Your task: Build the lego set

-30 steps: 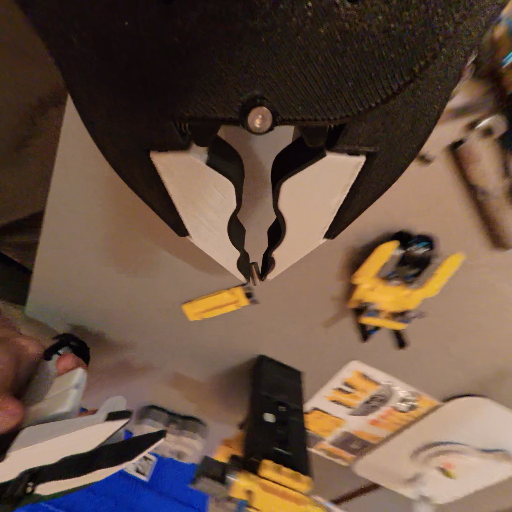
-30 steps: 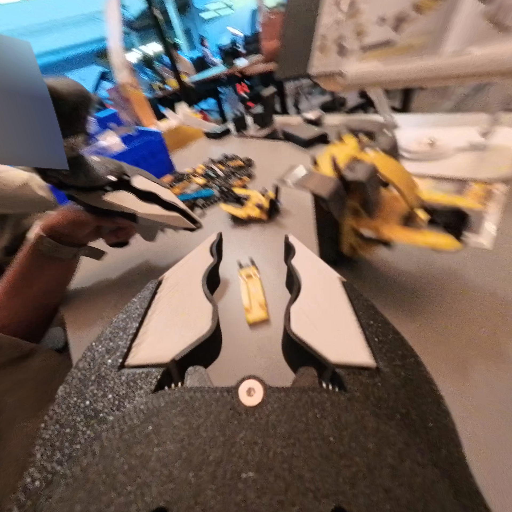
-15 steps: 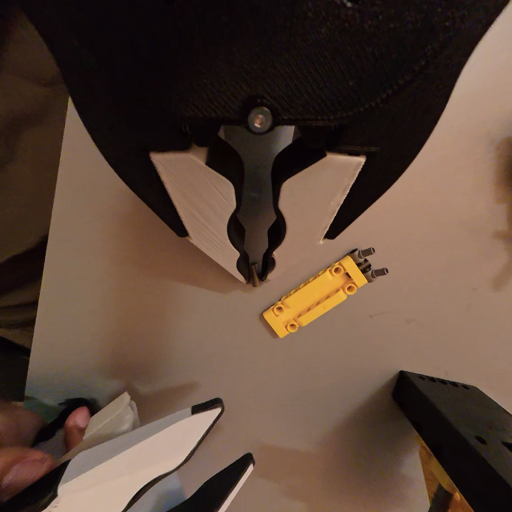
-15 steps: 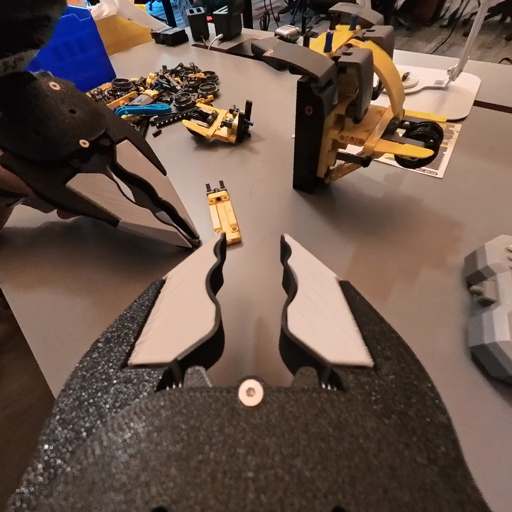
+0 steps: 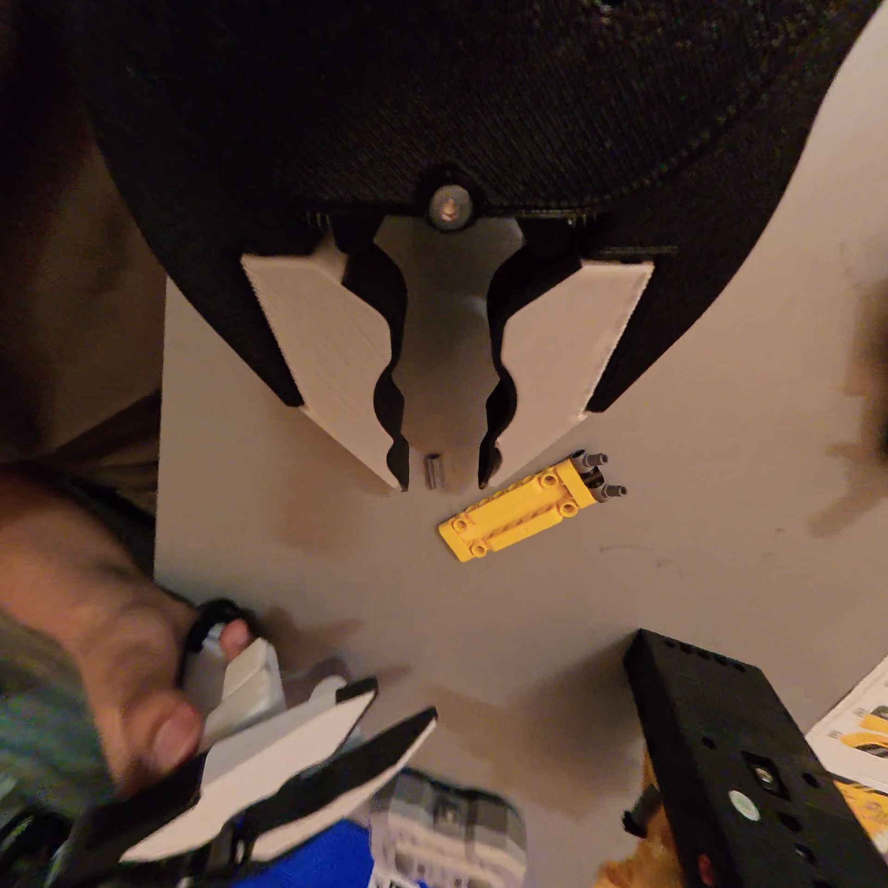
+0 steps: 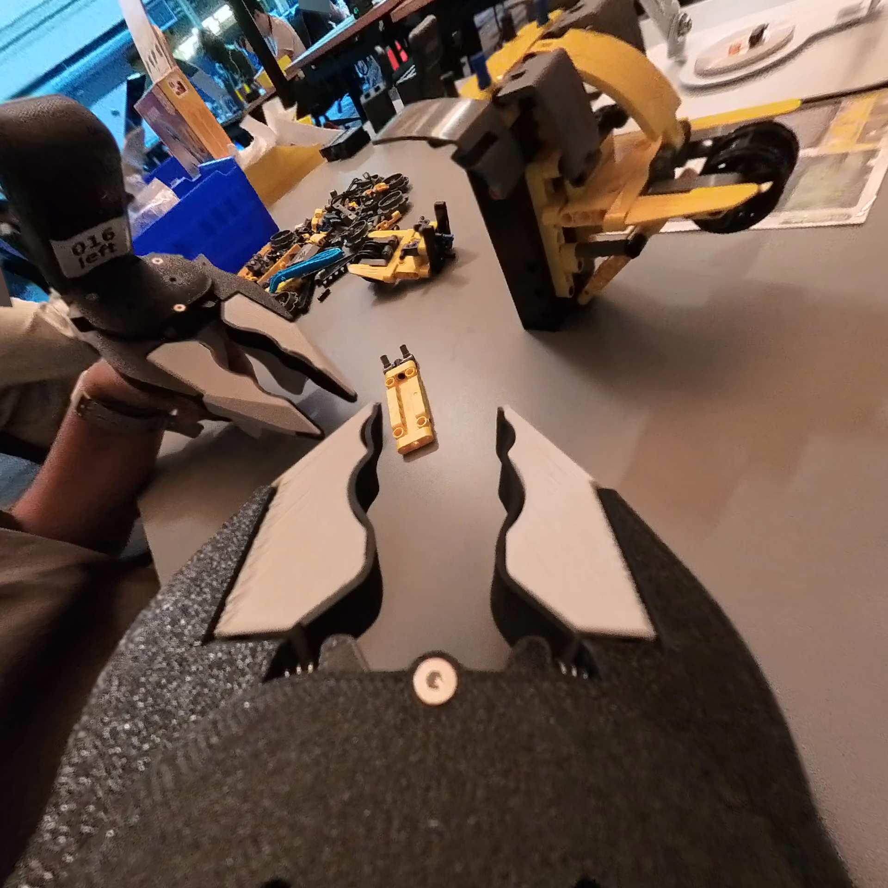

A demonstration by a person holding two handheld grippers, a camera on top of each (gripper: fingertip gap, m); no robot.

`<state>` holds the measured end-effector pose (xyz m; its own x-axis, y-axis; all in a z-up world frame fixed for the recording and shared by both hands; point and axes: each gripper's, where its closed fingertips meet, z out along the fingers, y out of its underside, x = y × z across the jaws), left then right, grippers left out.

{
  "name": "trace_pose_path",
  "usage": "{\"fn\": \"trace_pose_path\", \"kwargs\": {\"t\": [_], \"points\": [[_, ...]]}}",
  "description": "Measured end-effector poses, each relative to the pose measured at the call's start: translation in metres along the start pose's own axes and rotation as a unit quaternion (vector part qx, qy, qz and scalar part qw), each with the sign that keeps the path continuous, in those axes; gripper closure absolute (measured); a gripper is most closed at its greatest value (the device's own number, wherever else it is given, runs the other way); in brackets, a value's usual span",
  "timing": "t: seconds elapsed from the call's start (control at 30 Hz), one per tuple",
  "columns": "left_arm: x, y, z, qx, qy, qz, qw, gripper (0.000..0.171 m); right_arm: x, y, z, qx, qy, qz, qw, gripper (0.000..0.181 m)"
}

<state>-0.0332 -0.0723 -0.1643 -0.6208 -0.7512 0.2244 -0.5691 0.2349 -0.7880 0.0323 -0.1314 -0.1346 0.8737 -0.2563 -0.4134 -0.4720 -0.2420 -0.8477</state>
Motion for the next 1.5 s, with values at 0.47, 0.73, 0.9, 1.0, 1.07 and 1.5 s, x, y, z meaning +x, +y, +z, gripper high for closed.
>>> {"fn": "trace_pose_path", "kwargs": {"t": [0.47,0.73,0.9,1.0,1.07,1.5], "points": [[0.056,-0.034,-0.024,0.126,0.1,0.028,0.987,0.14,-0.004,-0.005,-0.002,0.013,0.042,-0.054,0.998,0.134],[-0.106,-0.03,-0.194,0.171,-0.282,-0.009,0.944,0.148,-0.108,-0.042,0.056,0.016,-0.029,-0.195,0.98,0.135],[-0.19,0.038,-0.284,0.138,-0.464,-0.105,0.868,0.146,-0.167,-0.068,0.112,0.034,-0.104,-0.255,0.961,0.14],[-0.203,0.063,-0.303,0.123,-0.497,-0.114,0.851,0.148,-0.201,-0.098,0.125,0.082,-0.135,-0.287,0.945,0.148],[-0.208,0.068,-0.307,0.141,-0.488,-0.125,0.852,0.148,-0.214,-0.119,0.136,0.11,-0.134,-0.309,0.935,0.153],[-0.222,0.086,-0.329,0.208,-0.494,-0.19,0.823,0.154,-0.193,-0.143,0.311,-0.015,-0.127,-0.315,0.94,0.144]]}}
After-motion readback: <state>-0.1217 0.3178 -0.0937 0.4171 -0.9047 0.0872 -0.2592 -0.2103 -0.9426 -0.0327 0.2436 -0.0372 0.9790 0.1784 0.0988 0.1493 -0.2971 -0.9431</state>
